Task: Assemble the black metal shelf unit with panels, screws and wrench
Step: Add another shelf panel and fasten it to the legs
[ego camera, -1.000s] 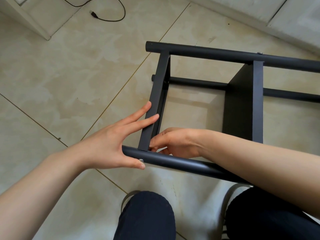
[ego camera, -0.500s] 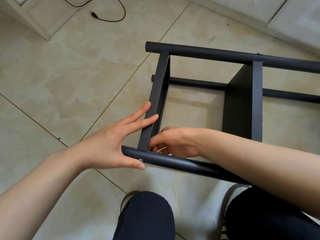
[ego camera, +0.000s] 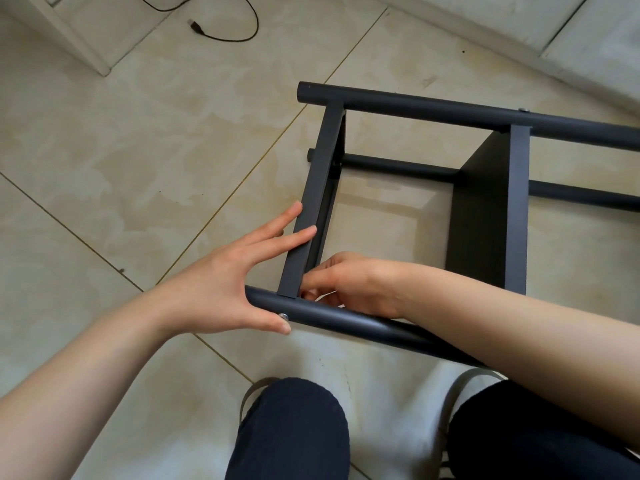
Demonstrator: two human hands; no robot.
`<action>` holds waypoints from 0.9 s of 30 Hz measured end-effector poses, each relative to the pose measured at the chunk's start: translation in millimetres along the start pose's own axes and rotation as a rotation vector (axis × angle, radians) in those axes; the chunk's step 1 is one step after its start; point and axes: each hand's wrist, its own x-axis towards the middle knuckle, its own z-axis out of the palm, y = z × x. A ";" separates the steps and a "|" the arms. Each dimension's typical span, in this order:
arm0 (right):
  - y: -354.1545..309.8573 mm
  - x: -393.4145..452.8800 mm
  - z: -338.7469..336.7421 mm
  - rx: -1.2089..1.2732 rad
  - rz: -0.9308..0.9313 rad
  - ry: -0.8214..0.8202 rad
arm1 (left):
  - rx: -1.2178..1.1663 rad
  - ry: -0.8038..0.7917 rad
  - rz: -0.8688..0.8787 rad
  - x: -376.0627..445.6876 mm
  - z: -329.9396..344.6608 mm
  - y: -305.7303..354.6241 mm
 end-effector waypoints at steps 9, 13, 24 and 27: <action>-0.9 -46.0 -18.0 -0.455 -0.167 -0.005 | -0.580 0.256 -0.185 -20.2 37.7 -3.7; 6.6 -68.0 -23.2 -0.673 -0.174 0.069 | -0.838 0.426 -0.266 -24.4 69.0 1.4; 24.0 -99.2 -13.2 -0.860 -0.228 0.290 | -1.329 0.688 -0.342 -2.0 97.0 50.9; 25.5 -105.0 -12.7 -0.871 -0.248 0.297 | -1.365 0.749 -0.364 0.8 95.2 57.2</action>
